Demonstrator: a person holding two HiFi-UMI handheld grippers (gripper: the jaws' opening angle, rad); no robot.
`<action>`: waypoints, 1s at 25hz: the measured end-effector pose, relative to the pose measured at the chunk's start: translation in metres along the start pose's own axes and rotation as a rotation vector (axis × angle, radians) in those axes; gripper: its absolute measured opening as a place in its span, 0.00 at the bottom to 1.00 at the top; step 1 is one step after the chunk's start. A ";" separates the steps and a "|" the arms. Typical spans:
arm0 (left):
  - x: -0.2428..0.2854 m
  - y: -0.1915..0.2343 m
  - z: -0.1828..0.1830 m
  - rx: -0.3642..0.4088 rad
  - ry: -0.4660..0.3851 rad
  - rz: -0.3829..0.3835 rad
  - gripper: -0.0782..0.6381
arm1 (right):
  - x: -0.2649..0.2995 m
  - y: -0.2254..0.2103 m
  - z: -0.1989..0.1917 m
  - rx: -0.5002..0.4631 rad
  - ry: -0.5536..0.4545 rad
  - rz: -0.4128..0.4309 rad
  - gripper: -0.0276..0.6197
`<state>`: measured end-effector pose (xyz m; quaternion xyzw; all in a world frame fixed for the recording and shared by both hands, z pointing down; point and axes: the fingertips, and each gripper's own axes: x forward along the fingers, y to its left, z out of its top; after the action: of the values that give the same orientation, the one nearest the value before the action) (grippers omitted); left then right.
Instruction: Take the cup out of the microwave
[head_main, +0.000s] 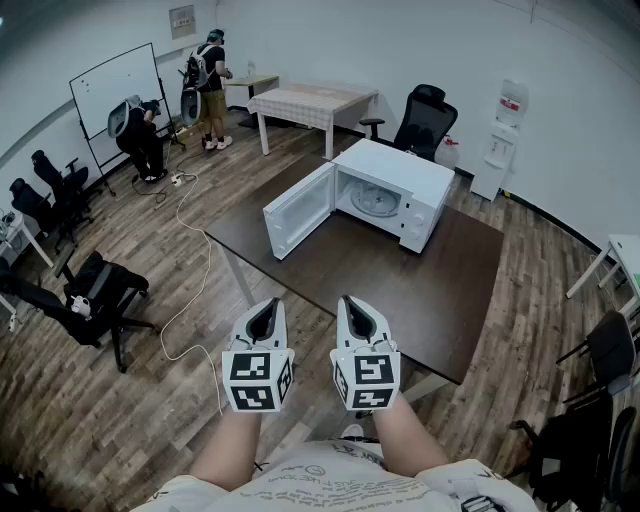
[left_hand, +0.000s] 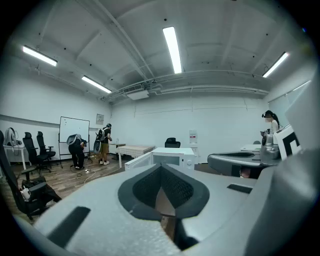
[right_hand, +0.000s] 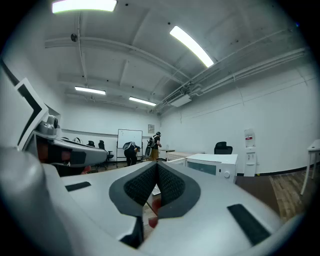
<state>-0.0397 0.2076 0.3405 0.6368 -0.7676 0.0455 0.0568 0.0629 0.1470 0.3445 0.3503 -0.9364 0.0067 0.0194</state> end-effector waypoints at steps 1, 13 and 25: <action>0.002 0.000 0.000 -0.002 0.002 -0.001 0.12 | 0.001 0.000 0.000 -0.001 0.001 0.000 0.06; 0.032 -0.003 -0.008 -0.020 0.030 -0.014 0.12 | 0.018 -0.021 -0.002 0.049 -0.008 -0.005 0.06; 0.087 -0.028 0.002 0.000 0.025 -0.012 0.12 | 0.048 -0.067 0.004 0.039 -0.020 0.007 0.06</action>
<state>-0.0283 0.1176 0.3508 0.6408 -0.7630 0.0532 0.0665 0.0708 0.0645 0.3429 0.3472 -0.9375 0.0214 0.0031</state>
